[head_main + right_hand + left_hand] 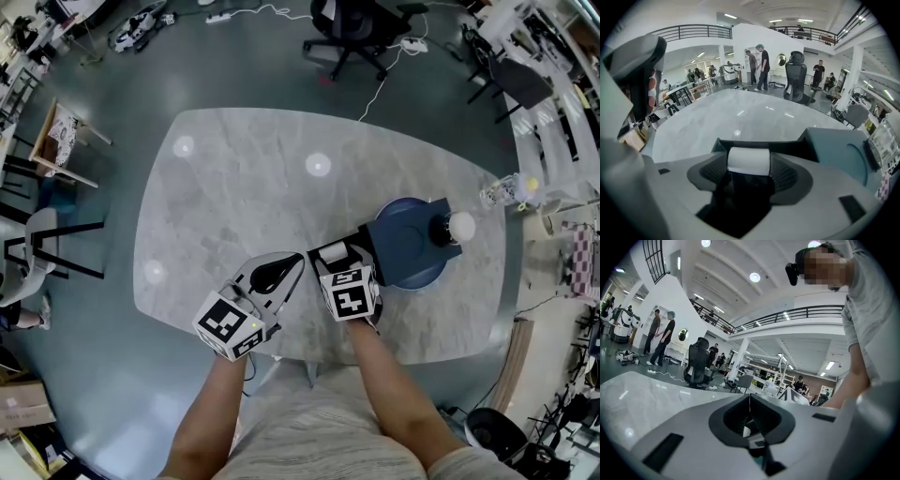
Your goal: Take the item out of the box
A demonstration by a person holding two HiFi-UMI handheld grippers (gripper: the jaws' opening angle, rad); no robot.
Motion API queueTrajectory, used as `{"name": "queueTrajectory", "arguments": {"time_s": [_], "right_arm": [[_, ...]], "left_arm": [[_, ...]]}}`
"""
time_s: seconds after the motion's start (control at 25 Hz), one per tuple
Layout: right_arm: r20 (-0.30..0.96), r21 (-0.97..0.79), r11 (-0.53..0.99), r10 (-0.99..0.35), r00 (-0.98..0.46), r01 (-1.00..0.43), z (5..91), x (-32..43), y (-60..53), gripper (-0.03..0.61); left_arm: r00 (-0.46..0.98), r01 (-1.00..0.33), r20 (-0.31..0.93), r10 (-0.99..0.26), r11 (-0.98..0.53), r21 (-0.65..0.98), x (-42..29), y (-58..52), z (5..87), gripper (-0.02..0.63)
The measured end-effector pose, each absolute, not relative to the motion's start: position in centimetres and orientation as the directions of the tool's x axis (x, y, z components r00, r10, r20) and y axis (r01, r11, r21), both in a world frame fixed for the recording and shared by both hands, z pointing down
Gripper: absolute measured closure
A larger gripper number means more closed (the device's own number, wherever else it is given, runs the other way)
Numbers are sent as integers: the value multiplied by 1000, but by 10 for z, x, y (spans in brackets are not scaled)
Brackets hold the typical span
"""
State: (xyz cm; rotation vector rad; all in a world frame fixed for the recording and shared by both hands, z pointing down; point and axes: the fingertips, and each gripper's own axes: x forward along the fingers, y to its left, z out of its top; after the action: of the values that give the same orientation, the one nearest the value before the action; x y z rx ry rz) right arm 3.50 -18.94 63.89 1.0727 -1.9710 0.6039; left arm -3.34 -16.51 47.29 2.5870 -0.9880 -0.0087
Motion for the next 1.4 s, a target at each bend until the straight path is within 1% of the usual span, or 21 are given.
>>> {"name": "queueTrajectory", "arguments": {"time_s": [0.24, 0.32, 0.52, 1.16, 1.4], "right_arm": [[833, -13, 544, -459, -311, -839, 644, 37, -193, 275], [836, -19, 544, -452, -312, -839, 644, 37, -193, 288], [845, -43, 536, -431, -316, -843, 642, 37, -191, 290], [848, -34, 542, -429, -312, -840, 640, 43, -188, 293], [824, -46, 538, -457, -336, -842, 630, 47, -189, 293]], "left_arm": [[754, -642, 121, -646, -683, 348, -31, -165, 474, 594], [754, -640, 115, -647, -684, 349, -30, -165, 472, 594], [752, -644, 117, -648, -685, 341, -31, -166, 469, 594], [746, -651, 109, -657, -684, 328, -34, -162, 463, 594], [747, -650, 103, -657, -688, 324, -30, -160, 459, 594]]}}
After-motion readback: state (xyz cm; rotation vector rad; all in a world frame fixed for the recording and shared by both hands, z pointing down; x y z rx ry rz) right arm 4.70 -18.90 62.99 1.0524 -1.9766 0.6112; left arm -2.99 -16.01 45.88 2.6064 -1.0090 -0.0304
